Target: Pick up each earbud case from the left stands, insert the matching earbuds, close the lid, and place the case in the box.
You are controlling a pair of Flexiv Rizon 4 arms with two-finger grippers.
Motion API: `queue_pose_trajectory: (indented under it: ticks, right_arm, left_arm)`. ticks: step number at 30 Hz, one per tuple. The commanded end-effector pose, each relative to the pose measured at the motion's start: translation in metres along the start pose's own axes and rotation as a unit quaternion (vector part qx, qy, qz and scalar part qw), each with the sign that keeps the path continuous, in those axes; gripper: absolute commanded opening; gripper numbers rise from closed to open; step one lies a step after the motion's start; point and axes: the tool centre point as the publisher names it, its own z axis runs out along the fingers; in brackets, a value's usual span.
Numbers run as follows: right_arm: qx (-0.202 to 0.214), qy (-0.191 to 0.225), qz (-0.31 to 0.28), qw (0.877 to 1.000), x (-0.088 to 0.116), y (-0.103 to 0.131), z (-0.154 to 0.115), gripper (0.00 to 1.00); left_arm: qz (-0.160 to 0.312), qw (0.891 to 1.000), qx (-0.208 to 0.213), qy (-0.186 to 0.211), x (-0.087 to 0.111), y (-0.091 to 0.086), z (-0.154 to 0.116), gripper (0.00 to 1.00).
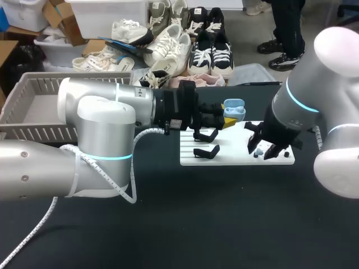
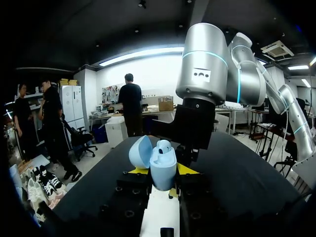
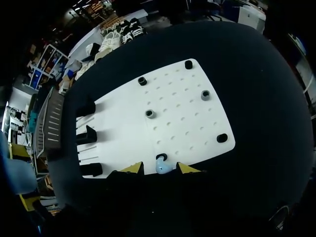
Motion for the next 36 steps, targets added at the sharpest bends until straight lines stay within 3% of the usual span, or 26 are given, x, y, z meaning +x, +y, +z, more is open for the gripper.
queue_pose_trajectory:
  ticks: [1, 13, 36]
  right_arm:
    - [0.000, -0.004, 0.002, 1.000, 0.0016, 0.0009, -0.0005, 0.39]
    - [0.003, -0.008, 0.007, 1.000, 0.0018, -0.0025, 0.0004, 0.39]
    - [0.006, -0.002, 0.014, 1.000, 0.0013, -0.0050, 0.0052, 0.29]
  left_arm:
    - [0.000, 1.000, -0.002, -0.001, 0.0005, -0.0011, -0.0004, 0.00]
    - [0.000, 1.000, -0.002, -0.001, 0.0005, -0.0011, -0.0004, 0.00]
    - [0.000, 1.000, -0.002, -0.001, 0.0005, -0.0011, -0.0004, 0.00]
